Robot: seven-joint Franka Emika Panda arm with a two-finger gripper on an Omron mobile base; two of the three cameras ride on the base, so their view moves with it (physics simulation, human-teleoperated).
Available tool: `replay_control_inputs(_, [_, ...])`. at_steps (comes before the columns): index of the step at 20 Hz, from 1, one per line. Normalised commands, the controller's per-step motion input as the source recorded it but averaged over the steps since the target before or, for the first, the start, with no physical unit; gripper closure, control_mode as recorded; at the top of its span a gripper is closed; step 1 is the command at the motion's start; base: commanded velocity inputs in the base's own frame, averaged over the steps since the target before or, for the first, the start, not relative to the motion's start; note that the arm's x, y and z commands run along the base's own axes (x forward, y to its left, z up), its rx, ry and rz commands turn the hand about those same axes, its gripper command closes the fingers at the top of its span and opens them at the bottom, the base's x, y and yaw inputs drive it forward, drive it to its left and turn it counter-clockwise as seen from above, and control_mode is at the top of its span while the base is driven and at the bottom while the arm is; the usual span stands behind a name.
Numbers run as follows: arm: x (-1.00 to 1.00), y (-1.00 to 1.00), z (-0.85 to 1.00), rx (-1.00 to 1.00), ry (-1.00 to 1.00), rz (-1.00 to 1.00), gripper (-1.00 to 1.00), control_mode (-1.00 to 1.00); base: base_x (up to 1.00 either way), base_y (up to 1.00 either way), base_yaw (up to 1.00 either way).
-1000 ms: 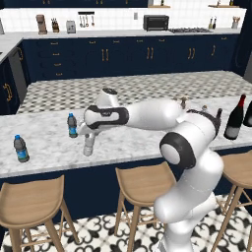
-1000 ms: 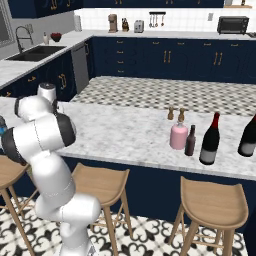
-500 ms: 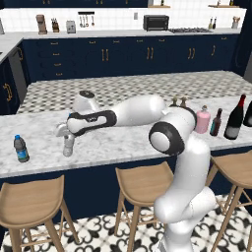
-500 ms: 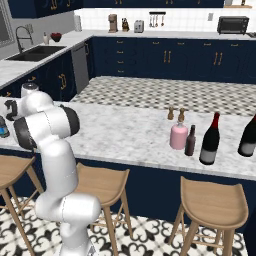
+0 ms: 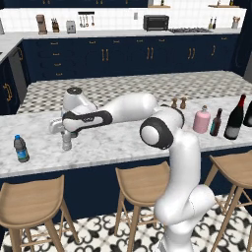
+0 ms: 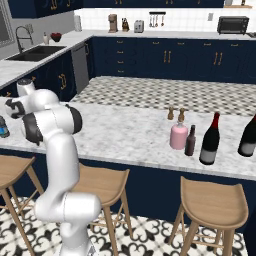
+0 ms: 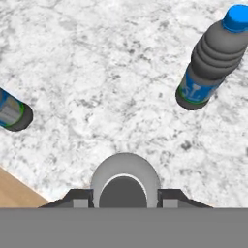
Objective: Move the plastic bottles in the middle to the plastics group, and the glass bottles in the middle to the glass group.
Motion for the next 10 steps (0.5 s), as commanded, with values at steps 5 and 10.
replay_control_inputs(5, [0.18, 0.2, -0.06, -0.01, -0.08, 0.01, 1.0, -1.0, 0.0, 0.0, 0.0])
replay_control_inputs(10, [0.0, 0.11, -0.17, 0.01, -0.01, 0.02, 1.0, -1.0, 0.0, 0.0, 0.0])
